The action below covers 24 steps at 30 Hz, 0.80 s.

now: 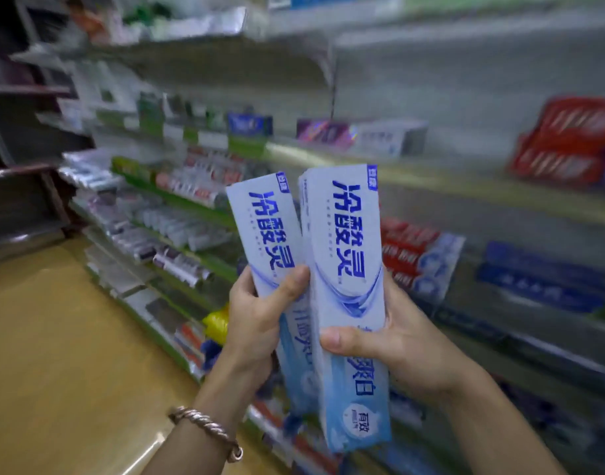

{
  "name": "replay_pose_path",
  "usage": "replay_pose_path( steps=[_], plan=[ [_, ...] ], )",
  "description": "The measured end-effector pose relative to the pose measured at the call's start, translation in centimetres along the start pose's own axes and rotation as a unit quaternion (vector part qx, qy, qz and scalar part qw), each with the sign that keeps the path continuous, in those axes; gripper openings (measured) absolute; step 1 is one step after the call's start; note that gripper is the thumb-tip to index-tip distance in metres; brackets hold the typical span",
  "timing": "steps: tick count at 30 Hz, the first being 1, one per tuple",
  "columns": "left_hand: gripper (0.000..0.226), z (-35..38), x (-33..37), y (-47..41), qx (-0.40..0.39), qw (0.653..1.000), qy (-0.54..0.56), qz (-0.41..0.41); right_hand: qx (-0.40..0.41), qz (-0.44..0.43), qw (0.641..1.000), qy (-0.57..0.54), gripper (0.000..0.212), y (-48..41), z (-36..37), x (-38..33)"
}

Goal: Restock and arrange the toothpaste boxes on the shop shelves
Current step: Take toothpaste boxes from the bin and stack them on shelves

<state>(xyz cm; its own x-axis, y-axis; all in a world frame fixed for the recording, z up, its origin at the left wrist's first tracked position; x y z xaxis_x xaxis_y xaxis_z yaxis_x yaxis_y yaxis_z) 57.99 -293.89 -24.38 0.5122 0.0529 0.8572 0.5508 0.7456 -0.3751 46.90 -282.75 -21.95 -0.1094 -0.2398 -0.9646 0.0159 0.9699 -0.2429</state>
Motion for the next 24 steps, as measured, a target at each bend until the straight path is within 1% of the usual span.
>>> replay_pose_path(
  steps=[2, 4, 7, 9, 12, 16, 19, 24],
  plan=[
    [0.070, 3.3, 4.1, -1.7, -0.042, 0.999, 0.012, 0.013, 0.006, -0.018, 0.999, 0.038, 0.084, 0.6, -1.7, -6.0],
    [0.069, 6.0, 7.4, -2.6, -0.093, 0.995, 0.039, 0.018, 0.020, -0.035, 0.996, 0.082, 0.083, 1.6, -2.7, -10.4],
    [0.052, 9.9, 10.9, -2.4, -0.199, 0.976, 0.083, 0.024, 0.101, -0.049, 0.984, 0.140, 0.082, 3.9, -3.5, -15.4],
    [0.041, 12.8, 12.1, -1.9, -0.229, 0.968, 0.099, 0.023, 0.159, -0.053, 0.973, 0.158, 0.082, 6.3, -3.9, -17.6],
    [0.038, 17.1, 12.2, -0.5, -0.255, 0.957, 0.140, 0.011, 0.212, -0.039, 0.955, 0.202, 0.083, 10.2, -4.3, -20.4],
    [0.048, 22.8, 10.9, 3.0, -0.303, 0.933, 0.191, -0.048, 0.272, -0.010, 0.930, 0.247, 0.085, 16.0, -4.6, -23.2],
    [0.054, 27.6, 9.5, 6.8, -0.351, 0.905, 0.224, -0.087, 0.296, 0.027, 0.923, 0.246, 0.080, 21.8, -5.0, -24.4],
    [0.052, 35.3, 7.5, 12.6, -0.364, 0.893, 0.229, -0.132, 0.335, 0.067, 0.908, 0.243, 0.079, 31.3, -6.7, -25.8]
  ],
)
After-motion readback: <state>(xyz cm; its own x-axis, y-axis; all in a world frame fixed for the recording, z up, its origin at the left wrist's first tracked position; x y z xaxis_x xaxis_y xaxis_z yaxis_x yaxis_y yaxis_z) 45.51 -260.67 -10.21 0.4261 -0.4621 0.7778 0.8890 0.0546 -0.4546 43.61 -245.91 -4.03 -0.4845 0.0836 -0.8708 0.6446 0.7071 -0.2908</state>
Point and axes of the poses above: each hand's wrist, its own y-axis away from the middle knuckle, its own z-axis out of the palm, x = y × z, the point moved 1 cm from there along -y, towards the middle knuckle, and after that the axes turned 8 degrees about -x, right-handed, at the moved point
